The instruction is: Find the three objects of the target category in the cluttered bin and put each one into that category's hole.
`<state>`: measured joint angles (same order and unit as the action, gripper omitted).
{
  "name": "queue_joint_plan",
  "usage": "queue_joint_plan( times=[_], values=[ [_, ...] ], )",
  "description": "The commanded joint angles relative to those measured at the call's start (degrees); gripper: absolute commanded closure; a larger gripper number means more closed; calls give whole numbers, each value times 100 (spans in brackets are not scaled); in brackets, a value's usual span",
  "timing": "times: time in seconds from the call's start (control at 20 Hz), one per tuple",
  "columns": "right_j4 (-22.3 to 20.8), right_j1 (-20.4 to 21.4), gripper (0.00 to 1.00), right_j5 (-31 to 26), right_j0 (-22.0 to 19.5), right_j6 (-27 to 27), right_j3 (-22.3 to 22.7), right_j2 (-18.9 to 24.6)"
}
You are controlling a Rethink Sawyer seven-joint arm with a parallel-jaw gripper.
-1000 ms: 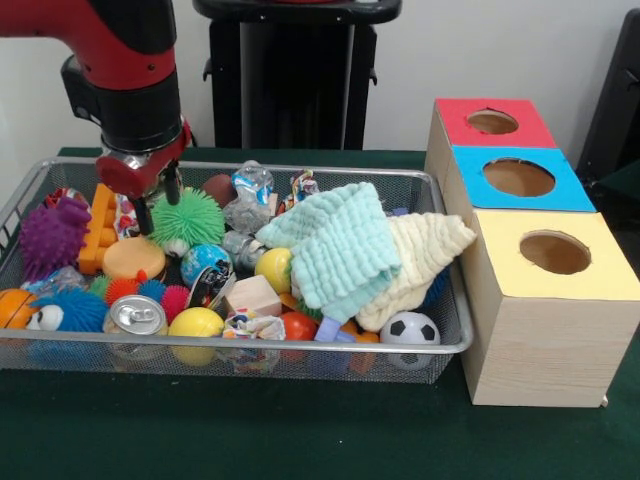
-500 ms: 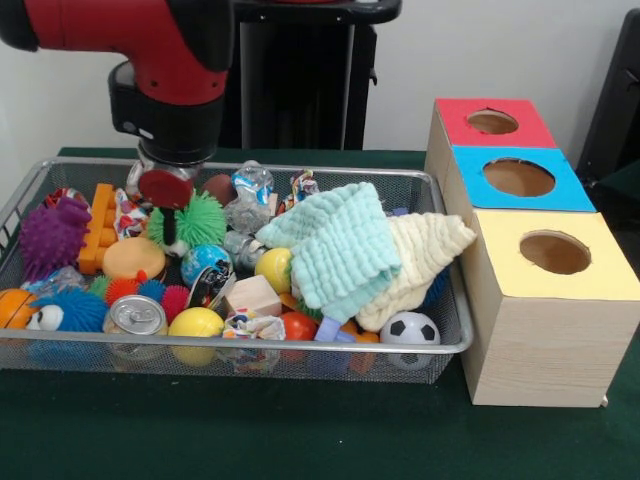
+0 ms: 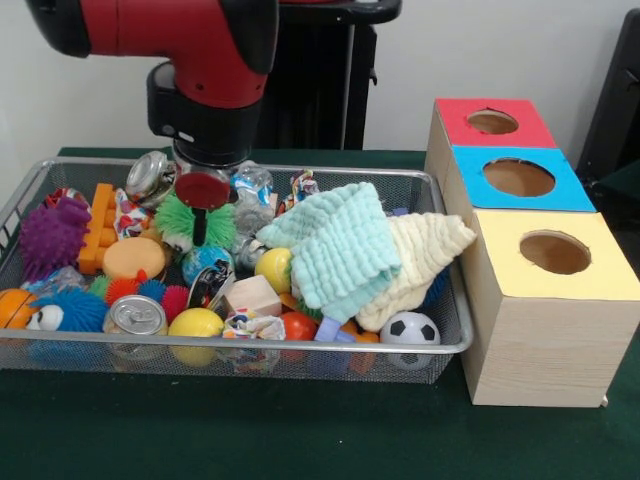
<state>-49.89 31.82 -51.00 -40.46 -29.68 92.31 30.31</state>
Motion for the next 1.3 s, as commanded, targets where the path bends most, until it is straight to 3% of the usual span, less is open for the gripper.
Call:
queue_joint_plan(
  times=[0.05,0.45,0.95,1.3],
  values=[
    [-150,-8,0,-670,216,768,391,-104],
    [-151,153,0,-954,709,243,587,-348],
    [-308,376,0,-731,1509,-410,938,-745],
    [-263,631,0,-341,2052,-905,1458,-948]
  ],
)
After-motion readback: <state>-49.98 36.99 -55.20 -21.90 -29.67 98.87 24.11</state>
